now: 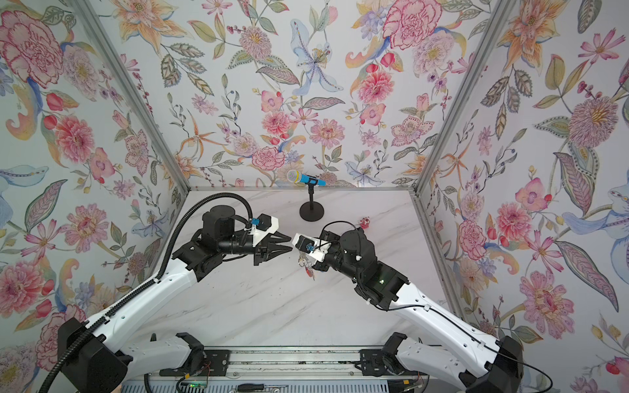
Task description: Remove the keys from the keyring
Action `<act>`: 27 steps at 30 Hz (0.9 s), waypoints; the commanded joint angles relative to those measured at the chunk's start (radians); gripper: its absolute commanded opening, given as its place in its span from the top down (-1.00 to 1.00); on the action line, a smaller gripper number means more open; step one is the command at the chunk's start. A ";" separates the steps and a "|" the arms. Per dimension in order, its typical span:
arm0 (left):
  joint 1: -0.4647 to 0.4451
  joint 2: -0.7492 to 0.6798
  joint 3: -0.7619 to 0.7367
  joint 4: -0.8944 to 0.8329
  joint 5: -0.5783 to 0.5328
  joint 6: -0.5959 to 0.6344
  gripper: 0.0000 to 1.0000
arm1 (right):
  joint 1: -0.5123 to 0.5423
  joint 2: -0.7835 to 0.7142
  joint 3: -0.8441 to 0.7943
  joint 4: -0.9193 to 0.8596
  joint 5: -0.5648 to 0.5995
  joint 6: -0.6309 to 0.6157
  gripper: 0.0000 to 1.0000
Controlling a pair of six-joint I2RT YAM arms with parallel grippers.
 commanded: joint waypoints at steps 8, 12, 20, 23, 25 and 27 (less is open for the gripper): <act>0.002 0.033 -0.033 0.251 0.074 -0.153 0.39 | -0.017 -0.012 -0.011 0.083 -0.081 0.061 1.00; -0.001 0.040 -0.042 0.302 0.093 -0.184 0.48 | -0.025 -0.015 -0.012 0.096 -0.096 0.072 1.00; -0.016 0.044 -0.049 0.333 0.115 -0.201 0.79 | -0.033 -0.024 -0.016 0.105 -0.106 0.081 1.00; -0.016 0.040 -0.053 0.330 0.118 -0.201 0.93 | -0.036 -0.029 -0.022 0.108 -0.105 0.085 1.00; -0.017 0.038 -0.054 0.317 0.112 -0.192 1.00 | -0.039 -0.031 -0.023 0.111 -0.105 0.088 1.00; -0.018 0.034 -0.051 0.290 0.102 -0.172 1.00 | -0.045 -0.035 -0.020 0.109 -0.108 0.089 1.00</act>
